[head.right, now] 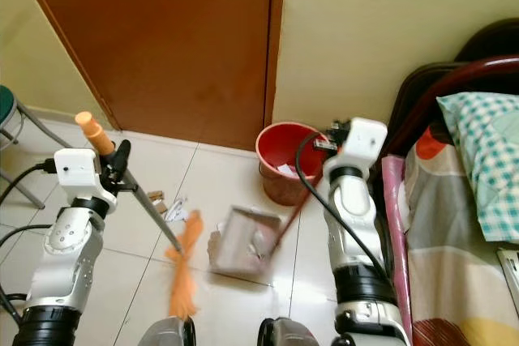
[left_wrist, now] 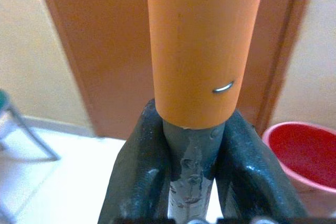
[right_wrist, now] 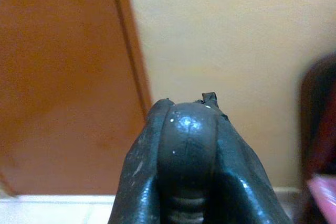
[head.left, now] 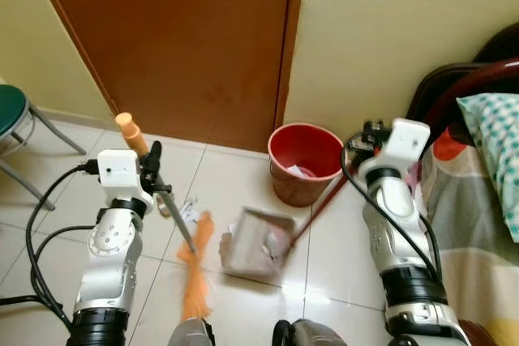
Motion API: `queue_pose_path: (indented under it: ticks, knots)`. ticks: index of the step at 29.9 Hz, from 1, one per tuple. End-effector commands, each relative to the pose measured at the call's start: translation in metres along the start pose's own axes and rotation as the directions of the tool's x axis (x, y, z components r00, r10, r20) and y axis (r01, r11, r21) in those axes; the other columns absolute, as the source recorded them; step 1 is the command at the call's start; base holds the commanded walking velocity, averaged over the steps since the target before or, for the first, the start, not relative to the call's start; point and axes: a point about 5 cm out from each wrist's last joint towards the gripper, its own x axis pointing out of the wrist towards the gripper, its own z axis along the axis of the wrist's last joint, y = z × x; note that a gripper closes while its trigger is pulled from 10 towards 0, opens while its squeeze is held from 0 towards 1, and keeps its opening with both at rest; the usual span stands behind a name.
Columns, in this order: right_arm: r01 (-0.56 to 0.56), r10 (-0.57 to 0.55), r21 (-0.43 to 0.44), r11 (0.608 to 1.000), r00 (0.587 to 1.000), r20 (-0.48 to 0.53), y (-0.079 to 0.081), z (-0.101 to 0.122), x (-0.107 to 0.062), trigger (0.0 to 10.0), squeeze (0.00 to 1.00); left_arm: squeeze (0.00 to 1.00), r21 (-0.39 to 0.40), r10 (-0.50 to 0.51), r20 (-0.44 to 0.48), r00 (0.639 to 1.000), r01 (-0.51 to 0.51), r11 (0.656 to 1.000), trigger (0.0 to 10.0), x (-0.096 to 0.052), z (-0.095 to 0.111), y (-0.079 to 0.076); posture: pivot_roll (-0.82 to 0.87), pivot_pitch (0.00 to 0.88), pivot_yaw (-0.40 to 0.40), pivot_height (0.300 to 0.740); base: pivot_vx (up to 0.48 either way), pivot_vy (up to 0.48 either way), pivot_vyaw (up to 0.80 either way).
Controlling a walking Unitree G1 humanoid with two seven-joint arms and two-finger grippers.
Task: Sweep floor
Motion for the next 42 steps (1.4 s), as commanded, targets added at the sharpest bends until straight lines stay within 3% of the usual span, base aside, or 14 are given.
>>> queue_pose_path:
  ticks: [1, 7, 11, 14, 20, 23, 24, 26, 29, 34, 37, 40, 41, 42]
  knots:
    - [-0.02, 0.016, 0.051, 0.998, 0.997, 0.073, 0.009, 0.026, 0.01, 10.0, 0.0, 0.0, 0.04, 0.041, -0.045, 0.998, -0.039, 0.998, 10.0, -0.003, -0.009, 0.007, -0.03, 0.108, -0.018, 0.74, 0.0, 0.0, 0.0]
    - [-0.073, 0.049, 0.123, 0.99, 0.981, 0.186, 0.027, 0.072, 0.032, 10.0, 0.0, 0.0, 0.019, 0.045, -0.05, 0.998, -0.044, 0.999, 10.0, -0.002, -0.011, 0.001, -0.03, 0.102, -0.02, 0.74, 0.0, 0.0, 0.0]
    - [-0.106, 0.073, 0.118, 0.987, 0.964, 0.254, 0.034, 0.097, 0.04, 10.0, 0.0, 0.0, 0.007, 0.037, -0.046, 0.998, -0.037, 0.999, 10.0, 0.0, -0.011, -0.004, -0.04, 0.098, -0.023, 0.74, 0.0, 0.0, 0.0]
    - [-0.141, 0.111, 0.052, 0.989, 0.919, 0.378, 0.038, 0.129, 0.044, 10.0, 0.0, 0.0, -0.002, 0.03, -0.043, 0.999, -0.03, 1.0, 10.0, 0.001, -0.011, -0.007, -0.03, 0.097, -0.026, 0.74, 0.0, 0.0, 0.0]
    - [-0.129, 0.128, -0.03, 0.991, 0.87, 0.476, 0.032, 0.163, 0.047, 10.0, 0.0, 0.0, -0.015, 0.027, -0.042, 0.999, -0.028, 0.999, 10.0, 0.001, -0.011, -0.009, -0.04, 0.098, -0.03, 0.74, 0.0, 0.0, 0.0]
    - [-0.134, 0.197, -0.156, 0.979, 0.826, 0.528, 0.033, 0.176, 0.045, 10.0, 0.0, 0.0, -0.022, 0.023, -0.041, 0.999, -0.024, 0.999, 10.0, 0.001, -0.011, -0.01, -0.04, 0.098, -0.03, 0.74, 0.0, 0.0, 0.0]
    - [-0.134, 0.308, -0.33, 0.935, 0.769, 0.561, 0.043, 0.182, 0.038, 10.0, 0.0, 0.0, -0.027, 0.014, -0.041, 0.999, -0.015, 1.0, 10.0, 0.002, -0.011, -0.012, -0.04, 0.099, -0.026, 0.74, 0.0, 0.0, 0.0]
    - [-0.136, 0.375, -0.419, 0.898, 0.736, 0.564, 0.052, 0.182, 0.034, 10.0, 0.0, 0.0, -0.032, 0.006, -0.039, 0.999, -0.007, 0.999, 10.0, 0.002, -0.011, -0.014, -0.04, 0.099, -0.024, 0.74, 0.0, 0.0, 0.0]
    - [-0.16, 0.432, -0.474, 0.866, 0.718, 0.546, 0.063, 0.173, 0.03, 10.0, 0.0, 0.0, -0.05, -0.017, -0.024, 1.0, 0.016, 0.999, 10.0, 0.003, -0.008, -0.019, -0.04, 0.099, -0.024, 0.74, 0.0, 0.0, 0.0]
    - [-0.214, 0.596, -0.645, 0.734, 0.659, 0.46, 0.091, 0.136, 0.015, 10.0, 0.0, 0.0, -0.059, -0.042, -0.008, 0.999, 0.041, 0.997, 10.0, 0.004, -0.004, -0.023, -0.04, 0.1, -0.022, 0.74, 0.0, 0.0, 0.0]
    - [-0.242, 0.626, -0.666, 0.706, 0.653, 0.426, 0.096, 0.124, 0.012, 10.0, 0.0, 0.0, -0.06, -0.042, -0.008, 0.999, 0.042, 0.997, 10.0, 0.004, -0.004, -0.023, -0.03, 0.105, -0.021, 0.74, 0.0, 0.0, 0.0]
    - [-0.31, 0.734, -0.755, 0.578, 0.602, 0.315, 0.109, 0.099, 0.003, 10.0, 0.0, 0.0, -0.064, -0.047, -0.009, 0.999, 0.047, 0.997, 10.0, 0.004, -0.004, -0.023, -0.03, 0.105, -0.021, 0.74, 0.0, 0.0, 0.0]
    - [-0.336, 0.784, -0.798, 0.501, 0.566, 0.254, 0.114, 0.087, -0.003, 10.0, 0.0, 0.0, -0.067, -0.052, -0.007, 0.999, 0.051, 0.996, 10.0, 0.004, -0.004, -0.024, -0.03, 0.105, -0.022, 0.74, 0.0, 0.0, 0.0]
    - [-0.347, 0.798, -0.807, 0.478, 0.556, 0.234, 0.116, 0.083, -0.005, 10.0, 0.0, 0.0, -0.068, -0.054, -0.006, 0.999, 0.053, 0.996, 10.0, 0.004, -0.004, -0.025, -0.03, 0.105, -0.022, 0.74, 0.0, 0.0, 0.0]
